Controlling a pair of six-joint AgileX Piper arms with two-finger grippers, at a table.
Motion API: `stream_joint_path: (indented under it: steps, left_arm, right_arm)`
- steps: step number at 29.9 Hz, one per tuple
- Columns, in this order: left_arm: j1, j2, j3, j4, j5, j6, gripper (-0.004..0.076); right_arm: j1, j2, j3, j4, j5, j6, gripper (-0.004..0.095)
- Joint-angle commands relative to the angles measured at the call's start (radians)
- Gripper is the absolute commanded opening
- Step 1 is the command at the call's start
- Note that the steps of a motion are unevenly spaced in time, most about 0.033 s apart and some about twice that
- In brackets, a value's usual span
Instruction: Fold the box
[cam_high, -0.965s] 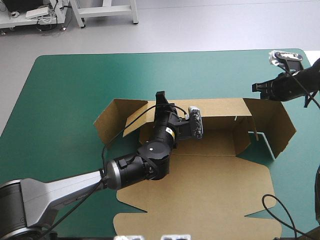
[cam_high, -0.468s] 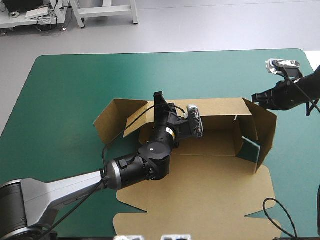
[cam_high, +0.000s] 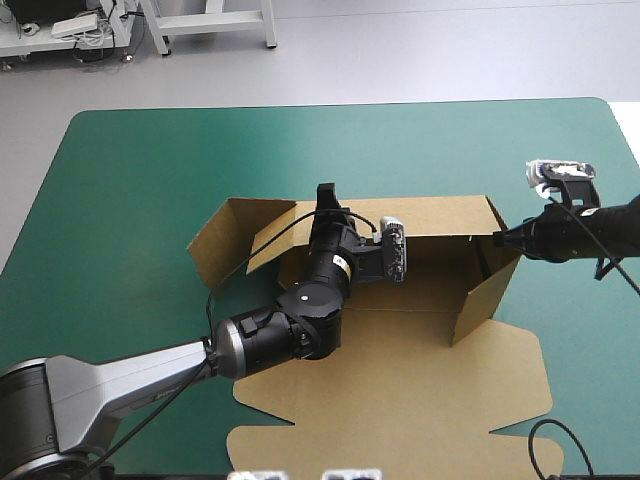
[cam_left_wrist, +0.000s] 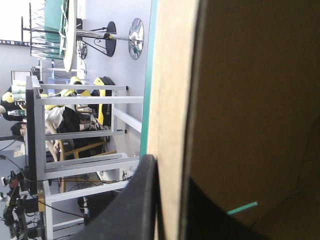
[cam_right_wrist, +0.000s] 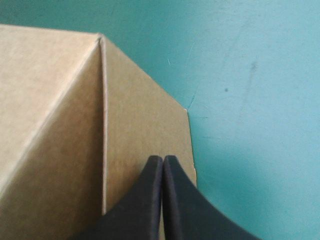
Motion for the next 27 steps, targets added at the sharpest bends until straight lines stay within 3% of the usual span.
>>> stream_joint_path:
  steps: [1, 10, 13, 19, 21, 27]
  left_arm:
    - [-0.012, 0.022, -0.006, -0.158, -0.035, 0.008, -0.0009]
    - [-0.012, 0.086, -0.006, -0.192, -0.018, 0.013, -0.0009]
    - [-0.012, 0.088, -0.006, -0.192, -0.024, 0.013, -0.0009]
    - [-0.012, 0.088, -0.006, -0.192, -0.025, 0.013, -0.0009]
    - [-0.012, 0.088, -0.006, -0.192, -0.025, 0.013, -0.0008]
    - [-0.012, 0.088, -0.006, -0.203, -0.025, 0.011, -0.0009]
  right_arm:
    - [-0.003, -0.082, 0.08, 0.142, -0.103, -0.088, -0.0013]
    - [-0.003, -0.187, 0.293, 0.317, -0.274, -0.296, -0.0013]
    - [-0.003, -0.2, 0.326, 0.352, -0.281, -0.394, -0.0013]
    - [-0.003, -0.236, 0.326, 0.302, -0.236, -0.411, 0.0006]
    - [-0.001, -0.253, 0.326, 0.276, -0.229, -0.433, 0.0078]
    - [-0.001, -0.269, 0.326, 0.241, -0.2, -0.509, 0.0415]
